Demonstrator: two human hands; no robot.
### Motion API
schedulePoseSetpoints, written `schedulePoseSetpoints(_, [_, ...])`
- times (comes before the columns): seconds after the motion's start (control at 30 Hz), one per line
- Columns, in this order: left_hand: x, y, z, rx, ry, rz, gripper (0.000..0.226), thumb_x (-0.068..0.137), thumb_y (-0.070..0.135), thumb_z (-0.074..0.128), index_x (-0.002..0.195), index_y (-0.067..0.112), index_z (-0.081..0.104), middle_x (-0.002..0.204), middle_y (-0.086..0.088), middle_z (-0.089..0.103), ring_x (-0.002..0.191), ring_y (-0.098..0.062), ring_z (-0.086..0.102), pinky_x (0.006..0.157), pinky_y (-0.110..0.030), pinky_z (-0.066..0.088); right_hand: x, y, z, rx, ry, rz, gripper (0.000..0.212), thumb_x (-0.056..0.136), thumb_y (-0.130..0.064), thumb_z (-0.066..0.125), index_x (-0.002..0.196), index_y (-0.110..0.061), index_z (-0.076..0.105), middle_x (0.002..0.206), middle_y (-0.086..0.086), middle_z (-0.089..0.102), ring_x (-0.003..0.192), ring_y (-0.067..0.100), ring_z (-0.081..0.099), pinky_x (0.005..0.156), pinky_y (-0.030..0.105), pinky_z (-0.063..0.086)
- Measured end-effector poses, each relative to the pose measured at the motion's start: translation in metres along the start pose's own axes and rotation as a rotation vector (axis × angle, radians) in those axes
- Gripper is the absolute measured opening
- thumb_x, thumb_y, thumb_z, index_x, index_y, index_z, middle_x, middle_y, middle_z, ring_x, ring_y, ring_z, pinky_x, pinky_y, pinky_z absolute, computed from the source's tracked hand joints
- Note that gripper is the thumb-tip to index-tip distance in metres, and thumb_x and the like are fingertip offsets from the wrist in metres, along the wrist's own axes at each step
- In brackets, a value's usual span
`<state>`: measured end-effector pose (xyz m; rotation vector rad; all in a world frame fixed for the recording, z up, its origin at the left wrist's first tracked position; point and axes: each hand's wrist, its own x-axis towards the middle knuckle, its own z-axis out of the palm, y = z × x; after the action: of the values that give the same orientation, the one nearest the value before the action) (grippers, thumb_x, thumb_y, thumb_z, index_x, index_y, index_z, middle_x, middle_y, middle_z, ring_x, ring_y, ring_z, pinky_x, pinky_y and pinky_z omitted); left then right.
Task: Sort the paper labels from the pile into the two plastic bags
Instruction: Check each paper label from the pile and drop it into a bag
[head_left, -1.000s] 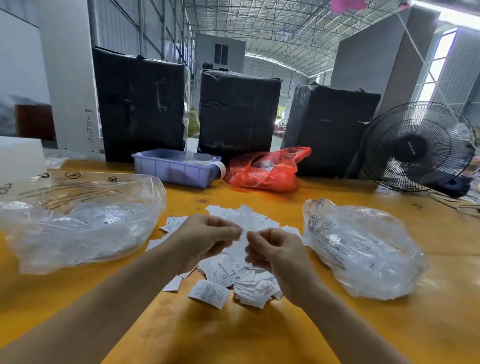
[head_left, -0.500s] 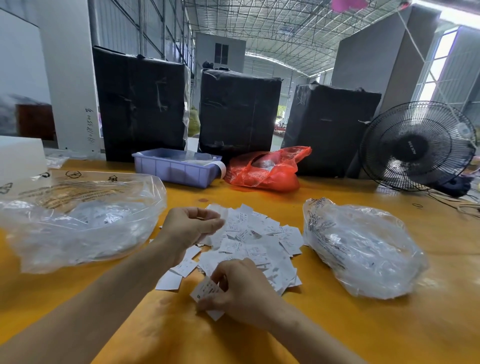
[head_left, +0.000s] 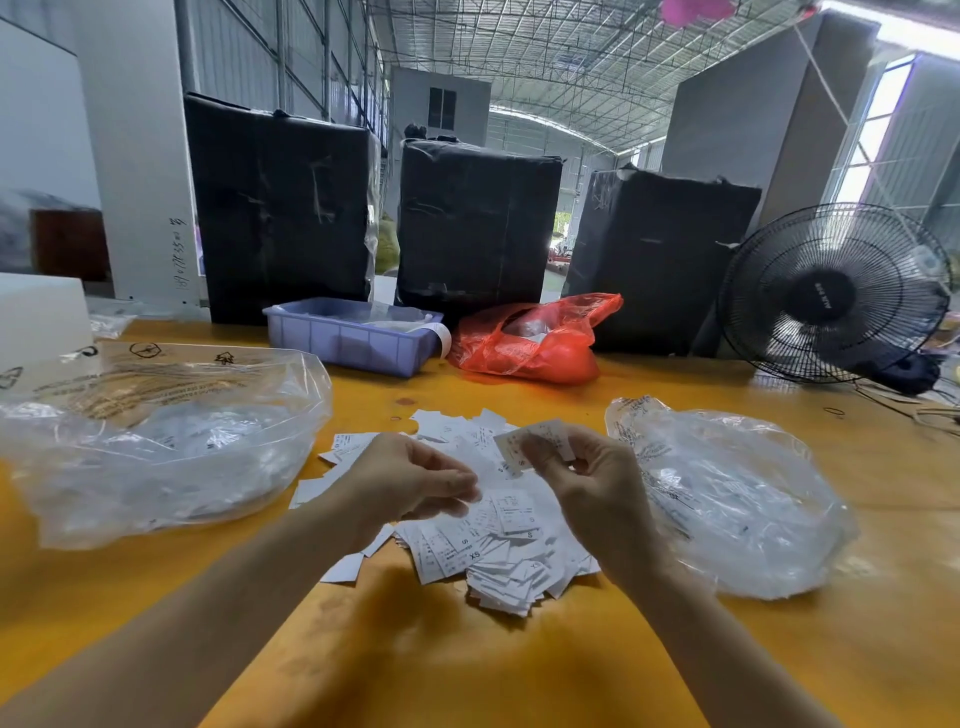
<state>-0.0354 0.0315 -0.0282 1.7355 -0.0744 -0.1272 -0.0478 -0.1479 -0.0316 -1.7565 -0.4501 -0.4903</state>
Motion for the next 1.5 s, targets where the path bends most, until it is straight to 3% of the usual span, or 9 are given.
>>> schedulePoseSetpoints(0.13, [-0.002, 0.000, 0.006, 0.032, -0.103, -0.009, 0.004, 0.081, 0.004, 0.070, 0.084, 0.001, 0.071, 0.080, -0.011, 0.075, 0.063, -0.014, 0.070, 0.056, -0.019, 0.050, -0.001, -0.002, 0.004, 0.009, 0.043, -0.005, 0.012, 0.085, -0.014, 0.068, 0.077, -0.023, 0.070, 0.076, 0.005, 0.071, 0.076, 0.023, 0.066, 0.070, 0.035, 0.054])
schedulePoseSetpoints(0.3, [-0.005, 0.003, 0.010, -0.013, -0.189, -0.037, 0.004, 0.081, 0.002, 0.069, 0.084, 0.001, 0.071, 0.082, -0.013, 0.075, 0.064, -0.015, 0.070, 0.056, -0.020, 0.048, -0.002, 0.000, 0.004, 0.002, 0.067, 0.010, 0.010, 0.085, -0.012, 0.067, 0.075, -0.013, 0.069, 0.072, 0.012, 0.068, 0.071, 0.026, 0.064, 0.063, 0.037, 0.052])
schedulePoseSetpoints(0.57, [-0.005, 0.004, 0.008, -0.023, -0.196, -0.051, 0.010, 0.083, 0.008, 0.067, 0.090, 0.001, 0.071, 0.086, -0.011, 0.075, 0.069, -0.015, 0.071, 0.066, -0.024, 0.049, -0.002, -0.002, 0.004, 0.115, 0.058, 0.104, 0.007, 0.084, -0.012, 0.068, 0.078, -0.015, 0.068, 0.067, 0.001, 0.070, 0.061, 0.013, 0.068, 0.053, 0.015, 0.049])
schedulePoseSetpoints(0.67, [-0.005, 0.005, 0.008, -0.046, -0.189, -0.054, 0.013, 0.082, 0.008, 0.068, 0.091, 0.000, 0.071, 0.087, -0.012, 0.075, 0.069, -0.015, 0.071, 0.062, -0.022, 0.049, -0.003, -0.002, 0.003, 0.146, 0.067, 0.175, 0.009, 0.085, -0.012, 0.067, 0.077, -0.014, 0.069, 0.068, 0.003, 0.070, 0.060, 0.009, 0.066, 0.052, 0.012, 0.046])
schedulePoseSetpoints(0.87, [-0.005, 0.005, 0.007, -0.105, -0.173, -0.061, 0.025, 0.071, 0.016, 0.071, 0.092, 0.001, 0.072, 0.089, -0.014, 0.074, 0.068, -0.017, 0.071, 0.063, -0.024, 0.049, -0.003, -0.001, 0.005, 0.219, 0.034, 0.378, 0.013, 0.087, -0.010, 0.065, 0.075, -0.007, 0.068, 0.068, 0.009, 0.066, 0.066, 0.017, 0.060, 0.058, 0.024, 0.046])
schedulePoseSetpoints(1.1, [-0.003, 0.003, 0.010, -0.196, -0.113, -0.079, 0.017, 0.085, 0.017, 0.065, 0.082, 0.004, 0.075, 0.084, -0.013, 0.075, 0.064, -0.015, 0.071, 0.054, -0.019, 0.050, -0.003, -0.005, 0.006, 0.288, -0.002, 0.466, 0.008, 0.086, -0.013, 0.065, 0.079, -0.010, 0.068, 0.064, 0.000, 0.068, 0.060, 0.008, 0.064, 0.063, 0.024, 0.043])
schedulePoseSetpoints(1.23, [-0.003, 0.005, 0.011, -0.278, -0.073, -0.092, 0.022, 0.087, 0.018, 0.064, 0.096, -0.001, 0.070, 0.081, -0.010, 0.075, 0.064, -0.016, 0.071, 0.056, -0.020, 0.051, -0.003, -0.005, 0.005, 0.294, -0.014, 0.505, 0.006, 0.085, -0.012, 0.066, 0.080, -0.010, 0.068, 0.063, 0.000, 0.068, 0.058, 0.007, 0.064, 0.063, 0.024, 0.044])
schedulePoseSetpoints(1.5, [-0.007, 0.005, 0.014, -0.234, -0.156, -0.080, 0.021, 0.080, 0.020, 0.067, 0.089, 0.002, 0.072, 0.082, -0.012, 0.074, 0.065, -0.015, 0.071, 0.053, -0.019, 0.052, -0.005, -0.005, 0.005, 0.299, -0.033, 0.506, 0.005, 0.082, -0.015, 0.069, 0.078, -0.012, 0.071, 0.063, -0.001, 0.070, 0.058, 0.007, 0.063, 0.064, 0.026, 0.042])
